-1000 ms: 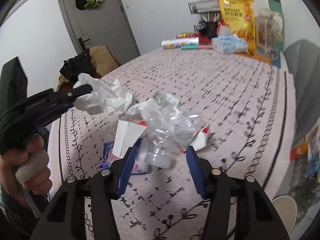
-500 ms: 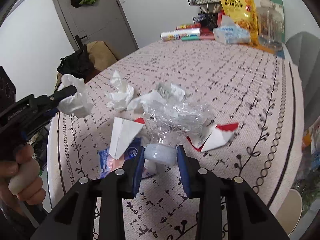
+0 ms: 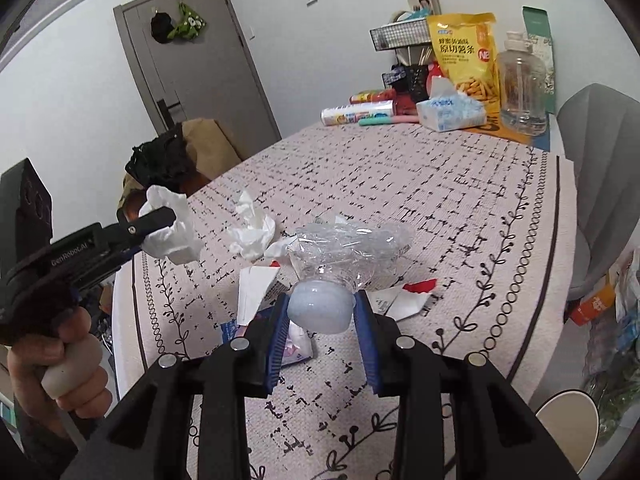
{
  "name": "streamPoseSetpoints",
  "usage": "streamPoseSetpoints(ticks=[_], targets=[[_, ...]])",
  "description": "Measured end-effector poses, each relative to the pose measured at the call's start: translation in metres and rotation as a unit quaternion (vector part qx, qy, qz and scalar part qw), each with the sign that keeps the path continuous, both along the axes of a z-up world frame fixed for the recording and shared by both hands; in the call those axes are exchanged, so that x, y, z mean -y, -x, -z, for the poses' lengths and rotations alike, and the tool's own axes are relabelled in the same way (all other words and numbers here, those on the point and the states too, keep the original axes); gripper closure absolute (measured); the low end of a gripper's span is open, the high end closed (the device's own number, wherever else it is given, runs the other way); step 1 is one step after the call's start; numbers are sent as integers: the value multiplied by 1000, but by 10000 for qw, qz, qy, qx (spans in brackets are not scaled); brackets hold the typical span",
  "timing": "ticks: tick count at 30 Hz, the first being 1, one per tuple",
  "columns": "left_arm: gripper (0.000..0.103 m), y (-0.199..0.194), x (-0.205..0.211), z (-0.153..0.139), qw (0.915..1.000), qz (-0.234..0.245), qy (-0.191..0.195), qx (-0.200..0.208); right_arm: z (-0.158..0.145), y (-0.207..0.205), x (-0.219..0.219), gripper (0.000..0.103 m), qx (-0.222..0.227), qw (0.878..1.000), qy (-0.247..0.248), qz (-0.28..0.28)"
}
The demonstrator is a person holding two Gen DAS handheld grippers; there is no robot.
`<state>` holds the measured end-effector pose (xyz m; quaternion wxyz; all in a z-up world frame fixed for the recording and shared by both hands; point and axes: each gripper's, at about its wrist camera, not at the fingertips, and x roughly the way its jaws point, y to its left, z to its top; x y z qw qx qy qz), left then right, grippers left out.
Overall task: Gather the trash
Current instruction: 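Grasp the plastic bottle with the right tool while the left tool grasps a tissue, then carry the bottle and tissue in both tools over the trash bin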
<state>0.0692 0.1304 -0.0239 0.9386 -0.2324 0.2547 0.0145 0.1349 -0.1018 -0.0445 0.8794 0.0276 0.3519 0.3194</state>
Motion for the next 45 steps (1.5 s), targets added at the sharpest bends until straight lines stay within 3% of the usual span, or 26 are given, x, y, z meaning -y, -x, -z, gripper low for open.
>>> streamPoseSetpoints(ticks=[10,22,35,45], targets=[[83,-12,39,-10,9993,316,-222,22,-9,5,37,71,146,9992,-269,268],[84,-33,100,-31,9953,812,-507,172,-11,6,111,71,249,9942,-465,939],[84,-58,187,-29,9846,1614,-662,141,13,17,199,71,147,9830,-502,1758],[84,-81,264,-19,9713,2239,-808,-21,38,20,258,70,-16,9732,-634,2211]])
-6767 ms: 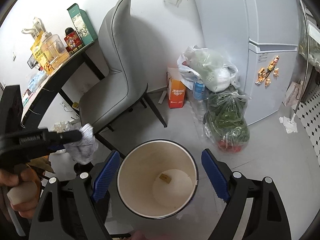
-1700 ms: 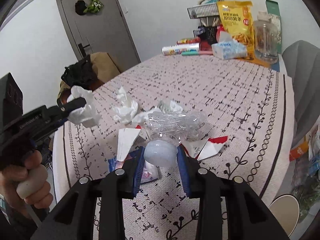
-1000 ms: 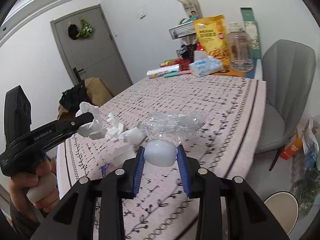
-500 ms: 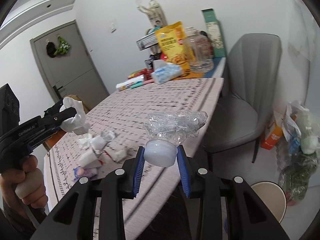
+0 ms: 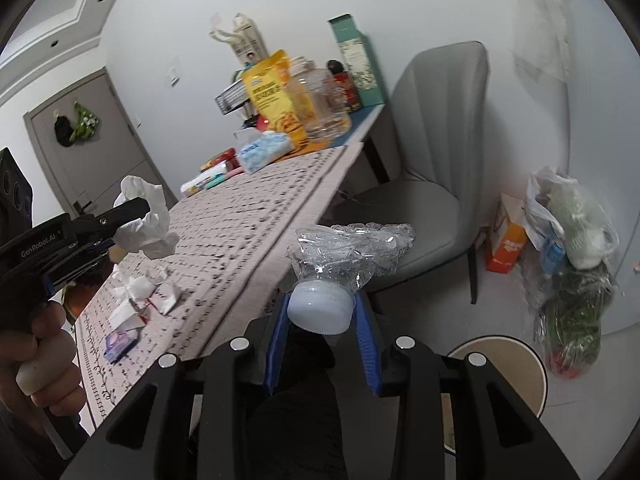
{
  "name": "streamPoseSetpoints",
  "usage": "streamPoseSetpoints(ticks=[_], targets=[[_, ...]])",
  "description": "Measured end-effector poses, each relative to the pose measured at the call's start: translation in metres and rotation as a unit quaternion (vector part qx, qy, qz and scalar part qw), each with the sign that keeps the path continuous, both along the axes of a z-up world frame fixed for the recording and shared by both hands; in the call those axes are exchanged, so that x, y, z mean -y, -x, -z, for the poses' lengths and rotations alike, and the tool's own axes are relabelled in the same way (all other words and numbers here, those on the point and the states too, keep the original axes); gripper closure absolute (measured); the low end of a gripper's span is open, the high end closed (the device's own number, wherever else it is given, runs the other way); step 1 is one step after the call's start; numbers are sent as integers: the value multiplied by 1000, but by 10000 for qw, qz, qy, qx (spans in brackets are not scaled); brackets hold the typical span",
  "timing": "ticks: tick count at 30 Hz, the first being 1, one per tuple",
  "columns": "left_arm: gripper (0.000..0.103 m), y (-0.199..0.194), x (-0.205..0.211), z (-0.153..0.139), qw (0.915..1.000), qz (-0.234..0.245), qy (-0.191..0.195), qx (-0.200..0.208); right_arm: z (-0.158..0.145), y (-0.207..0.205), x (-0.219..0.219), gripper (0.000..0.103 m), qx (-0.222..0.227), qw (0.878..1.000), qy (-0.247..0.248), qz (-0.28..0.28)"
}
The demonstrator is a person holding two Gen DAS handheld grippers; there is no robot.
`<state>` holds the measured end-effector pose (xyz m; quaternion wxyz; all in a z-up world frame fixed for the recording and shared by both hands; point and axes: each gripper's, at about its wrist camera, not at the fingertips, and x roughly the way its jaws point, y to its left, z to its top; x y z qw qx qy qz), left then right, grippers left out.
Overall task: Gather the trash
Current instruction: 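Carry the bottle and tissue in both tools over the trash bin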
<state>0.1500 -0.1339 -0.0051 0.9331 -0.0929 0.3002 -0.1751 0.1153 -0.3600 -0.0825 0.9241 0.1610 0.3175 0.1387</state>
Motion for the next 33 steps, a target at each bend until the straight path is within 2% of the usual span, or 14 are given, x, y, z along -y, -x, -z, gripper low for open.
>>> streamPoseSetpoints(ticks=[10,14,22,33], targets=[[84,-24,66,33,9975,482,-282,-434,36,2,58,70,-275,9979,-73,576],[84,-36,88,52,9952,603,-356,-688,62,1,75,70,-506,9960,-71,733],[85,-58,131,94,9879,908,-474,-1167,105,-3,107,71,-890,9909,-131,996],[85,-75,173,134,9759,1368,-436,-1642,152,-9,145,68,-1186,9832,-310,1349]])
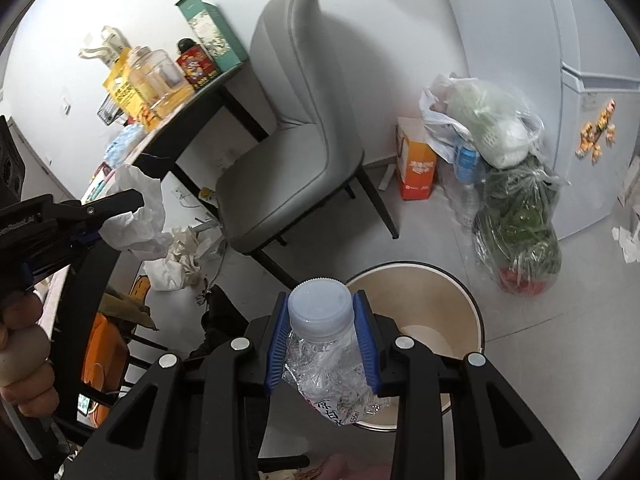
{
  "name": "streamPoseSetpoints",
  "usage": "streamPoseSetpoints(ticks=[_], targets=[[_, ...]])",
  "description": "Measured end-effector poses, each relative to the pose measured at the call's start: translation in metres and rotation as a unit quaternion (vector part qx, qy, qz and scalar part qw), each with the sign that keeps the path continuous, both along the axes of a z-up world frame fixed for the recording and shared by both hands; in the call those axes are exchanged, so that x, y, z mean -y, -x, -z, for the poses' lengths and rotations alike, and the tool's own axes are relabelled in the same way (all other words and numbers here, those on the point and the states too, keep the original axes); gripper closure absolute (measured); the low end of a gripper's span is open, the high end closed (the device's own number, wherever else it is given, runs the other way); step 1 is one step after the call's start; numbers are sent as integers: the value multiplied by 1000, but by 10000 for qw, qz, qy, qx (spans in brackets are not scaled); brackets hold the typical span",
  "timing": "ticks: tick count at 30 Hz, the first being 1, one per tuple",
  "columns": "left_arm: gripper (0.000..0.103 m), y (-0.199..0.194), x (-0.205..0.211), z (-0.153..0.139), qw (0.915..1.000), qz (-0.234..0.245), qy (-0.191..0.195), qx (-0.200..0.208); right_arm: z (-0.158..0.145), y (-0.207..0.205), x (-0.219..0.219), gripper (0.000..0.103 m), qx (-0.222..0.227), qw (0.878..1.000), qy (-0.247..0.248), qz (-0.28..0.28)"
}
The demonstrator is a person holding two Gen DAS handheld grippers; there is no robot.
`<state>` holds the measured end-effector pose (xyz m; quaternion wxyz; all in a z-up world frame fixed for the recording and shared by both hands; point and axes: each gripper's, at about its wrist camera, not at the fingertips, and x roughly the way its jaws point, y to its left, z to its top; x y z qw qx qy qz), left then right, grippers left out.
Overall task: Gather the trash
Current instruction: 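Carry the bottle and tissue in both tools over the trash bin, then open both tools to drop the bottle and tissue into the bin, then move both open tools back toward the table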
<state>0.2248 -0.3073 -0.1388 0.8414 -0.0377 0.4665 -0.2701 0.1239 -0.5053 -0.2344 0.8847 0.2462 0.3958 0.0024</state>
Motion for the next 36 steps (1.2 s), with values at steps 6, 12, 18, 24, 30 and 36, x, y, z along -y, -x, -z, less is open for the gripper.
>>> streamPoseSetpoints(ticks=[6,12,18,24,30,36], targets=[[85,-4,26,18,9994,200,23,-297,8,4,26,39,-50,9990,-160,425],[47,-1,52,38,9947,495,345,-834,9,19,53,39,-309,9965,-29,772],[23,2,43,29,9949,433,514,-748,1,34,67,39,-313,9944,-39,1005],[18,0,18,4,9971,261,566,-425,-19,28,46,33,-127,9967,-10,798],[16,2,-20,-26,9968,-15,790,-137,-48,20,14,26,73,9982,117,586],[9,11,-69,-67,9943,-361,922,388,-82,19,-20,14,267,9981,384,406]])
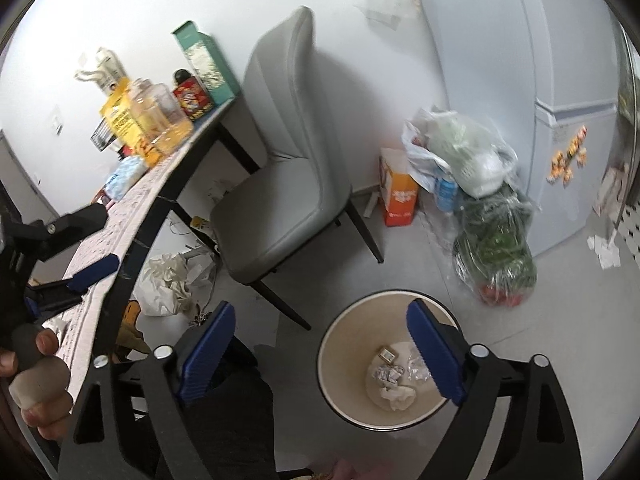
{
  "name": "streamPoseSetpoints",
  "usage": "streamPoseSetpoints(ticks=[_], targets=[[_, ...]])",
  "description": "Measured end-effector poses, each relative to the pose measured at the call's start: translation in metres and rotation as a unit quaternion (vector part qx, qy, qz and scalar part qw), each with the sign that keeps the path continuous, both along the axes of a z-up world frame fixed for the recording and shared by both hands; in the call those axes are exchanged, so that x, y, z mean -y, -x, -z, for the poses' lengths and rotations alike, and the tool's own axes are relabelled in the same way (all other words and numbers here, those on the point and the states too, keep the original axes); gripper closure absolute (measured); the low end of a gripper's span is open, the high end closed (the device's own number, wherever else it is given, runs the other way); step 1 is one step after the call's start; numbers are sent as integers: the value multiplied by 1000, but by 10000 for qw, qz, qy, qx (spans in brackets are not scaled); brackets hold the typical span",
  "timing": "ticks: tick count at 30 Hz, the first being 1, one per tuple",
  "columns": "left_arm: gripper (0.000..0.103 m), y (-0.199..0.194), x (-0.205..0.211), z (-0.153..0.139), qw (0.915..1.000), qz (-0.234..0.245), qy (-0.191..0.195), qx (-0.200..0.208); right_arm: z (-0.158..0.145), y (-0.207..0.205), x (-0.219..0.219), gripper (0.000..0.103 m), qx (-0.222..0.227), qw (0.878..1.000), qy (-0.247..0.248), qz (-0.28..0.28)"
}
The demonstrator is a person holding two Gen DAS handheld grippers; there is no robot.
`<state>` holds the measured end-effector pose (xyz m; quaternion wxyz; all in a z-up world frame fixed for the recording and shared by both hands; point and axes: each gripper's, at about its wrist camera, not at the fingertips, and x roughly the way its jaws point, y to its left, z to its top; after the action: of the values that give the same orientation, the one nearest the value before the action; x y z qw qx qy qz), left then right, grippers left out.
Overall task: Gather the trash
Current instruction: 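Move both open tools back toward the table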
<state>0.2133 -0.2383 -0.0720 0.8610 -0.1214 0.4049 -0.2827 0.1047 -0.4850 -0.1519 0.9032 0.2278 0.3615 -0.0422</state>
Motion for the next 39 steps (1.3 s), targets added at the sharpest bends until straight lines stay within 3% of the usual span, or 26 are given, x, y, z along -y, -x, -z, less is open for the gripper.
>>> streamPoseSetpoints(ticks=[3,16,32,39], targets=[[6,7,-25,-16,9996,-205,104,171,-17,1,-19,7,111,9998,141,-60],[6,53,-142,-54,9905,-1215,130,636,-76,-4,-109,8,563,9953,410,-671],[6,118,-255,-45,9731,-2170,-14,770,-103,-1,-214,8,860,9790,485,-1786],[6,138,-288,-29,9708,-2301,-213,640,-101,-3,-248,8,746,9705,484,-2243]])
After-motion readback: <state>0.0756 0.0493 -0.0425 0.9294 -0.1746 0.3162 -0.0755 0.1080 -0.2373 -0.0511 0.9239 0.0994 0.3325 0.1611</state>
